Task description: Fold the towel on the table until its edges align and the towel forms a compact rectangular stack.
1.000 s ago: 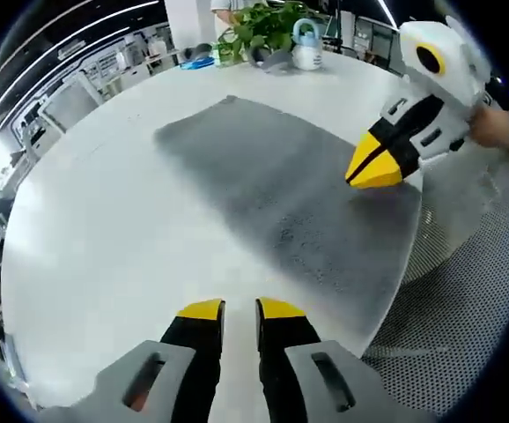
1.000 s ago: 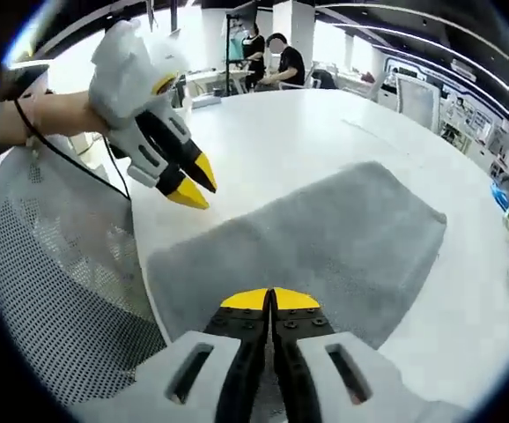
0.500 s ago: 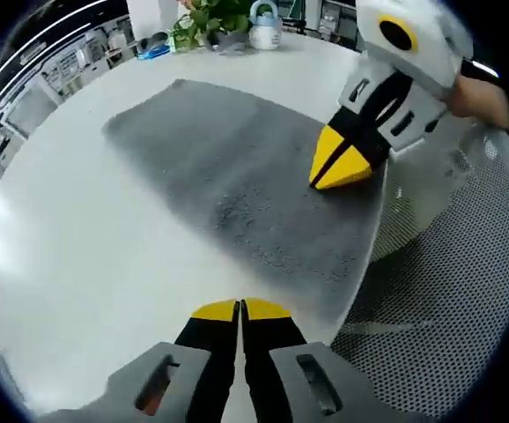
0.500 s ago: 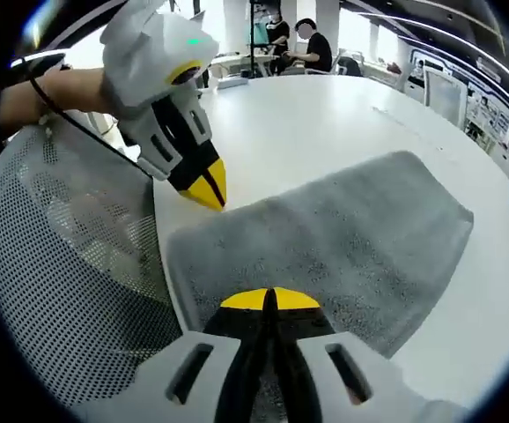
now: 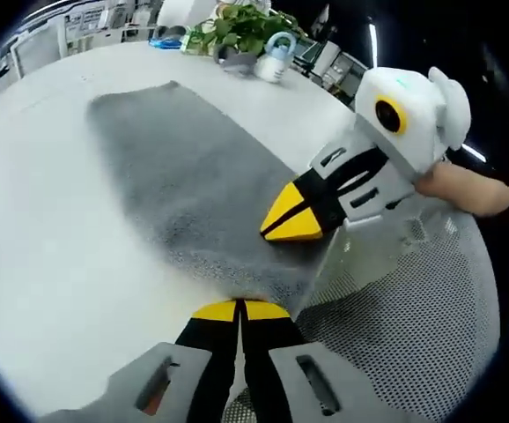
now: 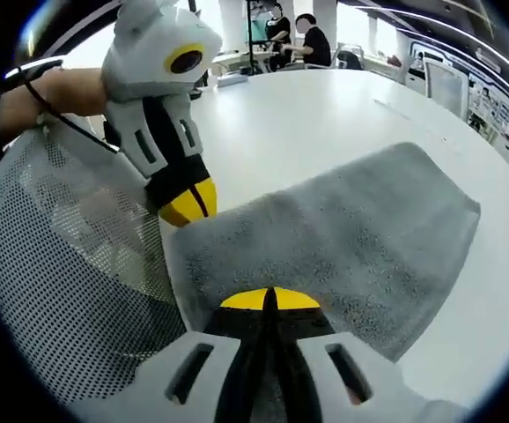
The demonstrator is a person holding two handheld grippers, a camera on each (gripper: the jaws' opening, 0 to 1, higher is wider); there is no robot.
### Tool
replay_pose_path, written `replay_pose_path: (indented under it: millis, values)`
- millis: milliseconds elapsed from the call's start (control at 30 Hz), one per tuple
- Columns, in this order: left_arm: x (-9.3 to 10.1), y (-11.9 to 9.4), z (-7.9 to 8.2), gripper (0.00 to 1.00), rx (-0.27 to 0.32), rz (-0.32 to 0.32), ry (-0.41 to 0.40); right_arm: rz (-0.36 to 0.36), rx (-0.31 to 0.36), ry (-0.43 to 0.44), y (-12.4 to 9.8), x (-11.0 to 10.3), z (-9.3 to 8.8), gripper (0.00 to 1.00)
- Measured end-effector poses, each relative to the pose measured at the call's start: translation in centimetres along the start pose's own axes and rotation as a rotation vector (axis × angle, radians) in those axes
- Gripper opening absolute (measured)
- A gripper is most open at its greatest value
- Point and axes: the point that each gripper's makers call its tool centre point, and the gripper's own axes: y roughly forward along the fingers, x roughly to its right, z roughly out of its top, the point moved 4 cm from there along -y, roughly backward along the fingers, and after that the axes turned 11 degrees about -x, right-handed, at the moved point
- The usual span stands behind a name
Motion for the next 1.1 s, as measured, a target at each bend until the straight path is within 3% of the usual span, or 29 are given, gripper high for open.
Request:
replay_pose_path:
  millis: [133, 233, 333, 367, 433, 467, 500, 600, 667, 833, 1033, 1100]
  values:
    - [0.3, -0.3, 0.8, 0.01, 0.047, -0.024, 0.0, 0.06, 0.088, 0.044, -1.0, -0.5, 0.9, 0.02]
    - [0.2, -0.3, 0.9, 0.01, 0.059, -0.03, -0.013, 0.044, 0.19, 0.041, -2.2, -0.3, 2.1, 0.21]
    - [0.2, -0.3, 0.9, 0.01, 0.06, -0.029, -0.018, 0.118, 0.253, 0.071, -3.3, -1.1, 2.8, 0.23]
    - [0.2, -0.3, 0.9, 0.01, 0.063, -0.031, -0.02, 0.149, 0.295, 0.072, -3.7, -1.7, 3.3, 0.29]
    - [0.2, -0.3, 1.1, 0.01, 0.074, -0.038, -0.026, 0.195, 0.318, 0.083, -3.9, -2.9, 3.6, 0.42]
    - [0.3, -0.4, 1.2, 0.01, 0.082, -0.044, -0.034, 0.196, 0.301, 0.074, -3.7, -3.3, 3.5, 0.47]
    - [0.2, -0.4, 1.3, 0.01, 0.085, -0.047, -0.04, 0.187, 0.238, 0.031, -3.1, -3.8, 2.9, 0.47]
    - [0.3, -0.6, 1.8, 0.01, 0.126, -0.076, -0.082, 0.107, 0.069, -0.108, -1.4, -4.1, 1.0, 0.43]
    - [0.4, -0.8, 2.3, 0.01, 0.162, -0.102, -0.116, 0.08, 0.01, -0.143, -0.6, -4.2, 0.4, 0.42]
    - [0.0, -0.9, 2.5, 0.01, 0.187, -0.117, -0.16, -0.026, -0.056, -0.172, -0.3, -2.9, 0.0, 0.3]
    - [-0.1, -1.3, 2.9, 0.01, 0.218, -0.112, -0.177, -0.005, -0.061, -0.109, -0.5, -2.6, -0.2, 0.11]
    - [-0.3, -1.3, 2.9, 0.01, 0.221, -0.099, -0.171, 0.021, -0.03, -0.034, -0.9, -2.4, 0.2, 0.04]
